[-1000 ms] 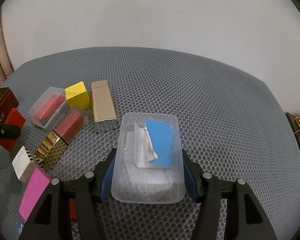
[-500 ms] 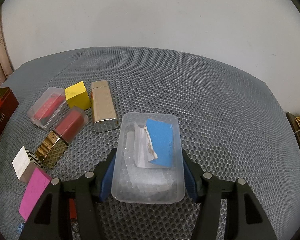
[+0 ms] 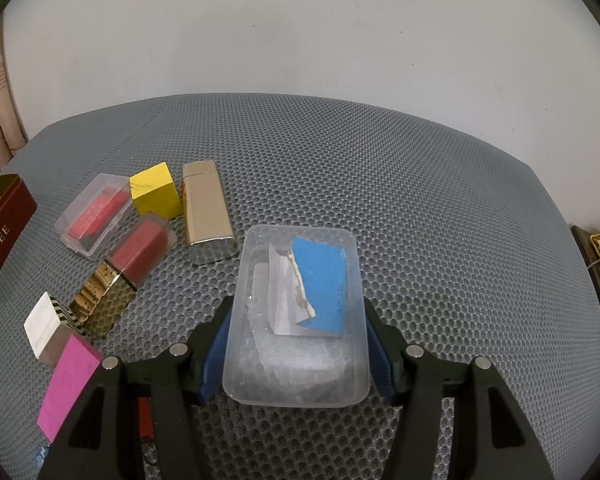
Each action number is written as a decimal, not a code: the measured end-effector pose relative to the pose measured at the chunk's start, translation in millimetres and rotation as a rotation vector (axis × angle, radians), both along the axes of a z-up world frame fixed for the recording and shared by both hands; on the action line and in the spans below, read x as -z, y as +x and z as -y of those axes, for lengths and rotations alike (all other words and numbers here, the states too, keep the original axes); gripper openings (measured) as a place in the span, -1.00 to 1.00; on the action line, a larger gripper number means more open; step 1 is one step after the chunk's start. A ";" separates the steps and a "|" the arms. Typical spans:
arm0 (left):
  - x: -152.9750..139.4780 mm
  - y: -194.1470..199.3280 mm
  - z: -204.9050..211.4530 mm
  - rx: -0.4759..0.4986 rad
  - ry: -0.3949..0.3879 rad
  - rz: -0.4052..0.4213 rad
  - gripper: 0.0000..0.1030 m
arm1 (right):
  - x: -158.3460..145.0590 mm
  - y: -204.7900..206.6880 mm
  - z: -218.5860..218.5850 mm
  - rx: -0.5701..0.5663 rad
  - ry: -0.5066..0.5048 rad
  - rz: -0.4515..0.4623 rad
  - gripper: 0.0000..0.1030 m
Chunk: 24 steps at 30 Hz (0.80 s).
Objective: Organize rigid objects
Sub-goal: 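Carry the red bar into the gold tin with the left gripper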
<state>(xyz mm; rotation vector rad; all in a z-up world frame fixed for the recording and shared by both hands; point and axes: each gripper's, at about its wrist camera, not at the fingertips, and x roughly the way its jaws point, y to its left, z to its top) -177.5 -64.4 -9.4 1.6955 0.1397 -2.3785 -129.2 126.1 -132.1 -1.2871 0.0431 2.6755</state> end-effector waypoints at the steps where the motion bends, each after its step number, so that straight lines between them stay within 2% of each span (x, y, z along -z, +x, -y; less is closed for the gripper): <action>1: 4.0 1.1 12.1 -0.002 -0.008 0.003 -0.76 | 0.1 -0.1 -0.1 0.000 0.000 0.000 0.18; 9: 33.5 10.5 32.1 -0.047 -0.048 0.053 -0.76 | -0.2 0.1 0.7 0.000 0.003 0.000 0.18; 12: 50.0 2.4 55.9 -0.060 -0.044 0.063 -0.76 | -2.0 0.6 1.7 0.000 0.003 0.001 0.18; 17: 48.0 6.4 46.4 -0.057 -0.042 0.068 -0.76 | -2.1 0.6 2.0 0.000 0.003 0.001 0.18; 19: 60.9 -7.1 77.2 -0.051 -0.035 0.070 -0.76 | -2.2 0.9 2.6 0.000 0.004 0.001 0.18; 24: 63.6 -8.9 78.2 -0.041 -0.034 0.063 -0.73 | -0.2 -1.8 4.7 0.000 0.009 0.001 0.18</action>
